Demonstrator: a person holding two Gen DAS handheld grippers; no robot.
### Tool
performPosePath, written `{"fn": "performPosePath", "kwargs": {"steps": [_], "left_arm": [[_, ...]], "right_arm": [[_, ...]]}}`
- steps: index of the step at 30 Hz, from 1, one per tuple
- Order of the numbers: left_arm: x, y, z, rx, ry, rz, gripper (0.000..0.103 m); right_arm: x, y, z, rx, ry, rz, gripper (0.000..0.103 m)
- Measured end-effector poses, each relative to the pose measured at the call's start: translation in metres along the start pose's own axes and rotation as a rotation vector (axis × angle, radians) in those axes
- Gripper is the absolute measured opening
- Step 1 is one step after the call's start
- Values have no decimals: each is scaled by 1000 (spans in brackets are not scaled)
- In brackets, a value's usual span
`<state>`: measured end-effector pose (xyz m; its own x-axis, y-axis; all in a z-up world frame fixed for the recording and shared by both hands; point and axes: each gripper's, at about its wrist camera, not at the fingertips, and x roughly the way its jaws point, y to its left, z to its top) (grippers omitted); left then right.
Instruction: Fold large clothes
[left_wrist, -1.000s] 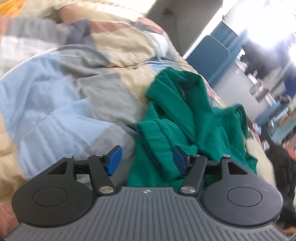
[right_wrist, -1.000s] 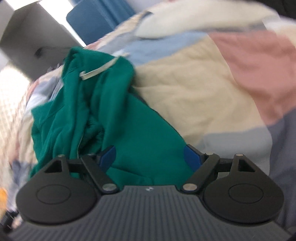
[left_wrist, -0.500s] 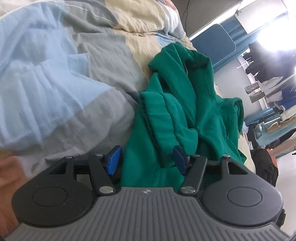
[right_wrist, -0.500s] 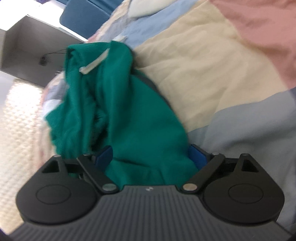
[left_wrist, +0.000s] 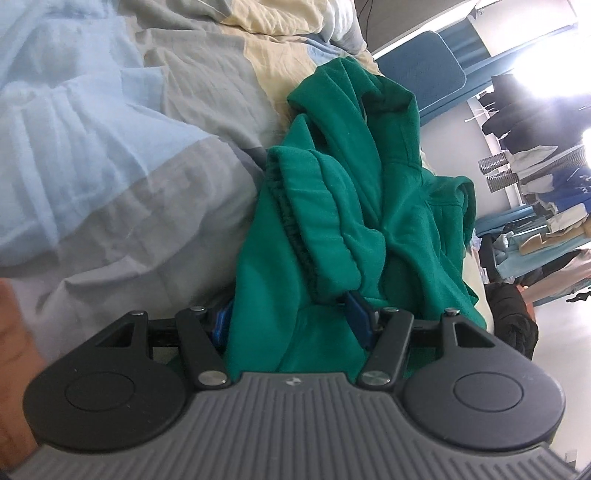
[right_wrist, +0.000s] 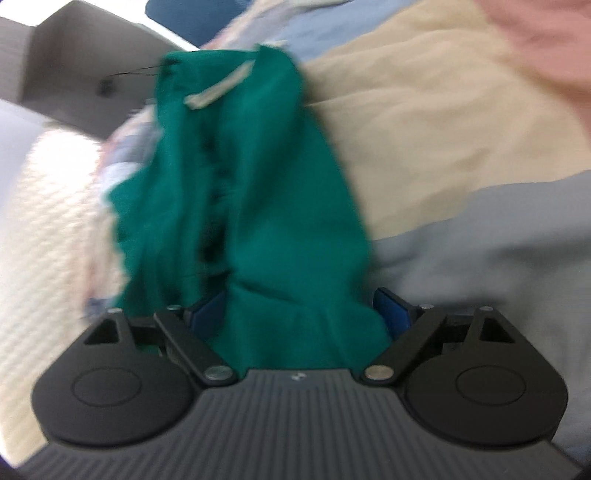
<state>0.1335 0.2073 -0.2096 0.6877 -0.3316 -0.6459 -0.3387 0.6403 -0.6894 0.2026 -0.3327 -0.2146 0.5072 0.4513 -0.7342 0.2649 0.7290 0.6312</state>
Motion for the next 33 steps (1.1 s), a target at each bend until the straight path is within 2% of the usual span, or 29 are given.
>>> {"fn": "performPosePath", "kwargs": {"steps": [4,7,10,14,16,17,18,20,22,23,24,26,30,31,32,33], "left_arm": [[-2,0,-1,8,-4,6,66],[-1,0,-1,4,-4,16,66],[0,1,-3,4,-3,25,66],[6,0,-4,4,12,26,67],[9,1,-3,-4,42,-30,67],[9,1,-4,-11,55,-87,67],[7,-2,-5,-8,61,-134,67],[5,-5,-6,2,63,-171,67],[8,-3,-6,-16,82,-181,67],[11,-2,-6,-20,89,-163,67],[14,-2,-6,-18,93,-141,67],[20,-3,-8,-3,103,-93,68],[30,-5,-10,30,112,-61,68],[31,-7,-12,46,113,-64,68],[31,-10,-14,64,111,-76,68],[29,-11,-16,82,112,-98,68]], "right_arm": [[1,0,0,-14,-37,-77,88],[7,5,-5,-55,-8,-92,88],[15,-4,-6,-18,95,6,90],[17,-1,-10,7,146,157,90],[17,3,-11,-1,165,222,90],[16,5,-12,-7,171,247,88],[15,8,-13,-16,174,267,87],[12,11,-15,-32,172,283,87],[11,11,-15,-35,172,270,87],[13,10,-15,-33,174,243,86],[17,9,-16,-31,177,213,84],[22,9,-17,-35,186,138,73],[29,18,-20,-106,191,53,64],[29,22,-21,-129,184,42,58],[28,23,-22,-139,177,52,49],[28,26,-23,-138,175,78,43]]}}
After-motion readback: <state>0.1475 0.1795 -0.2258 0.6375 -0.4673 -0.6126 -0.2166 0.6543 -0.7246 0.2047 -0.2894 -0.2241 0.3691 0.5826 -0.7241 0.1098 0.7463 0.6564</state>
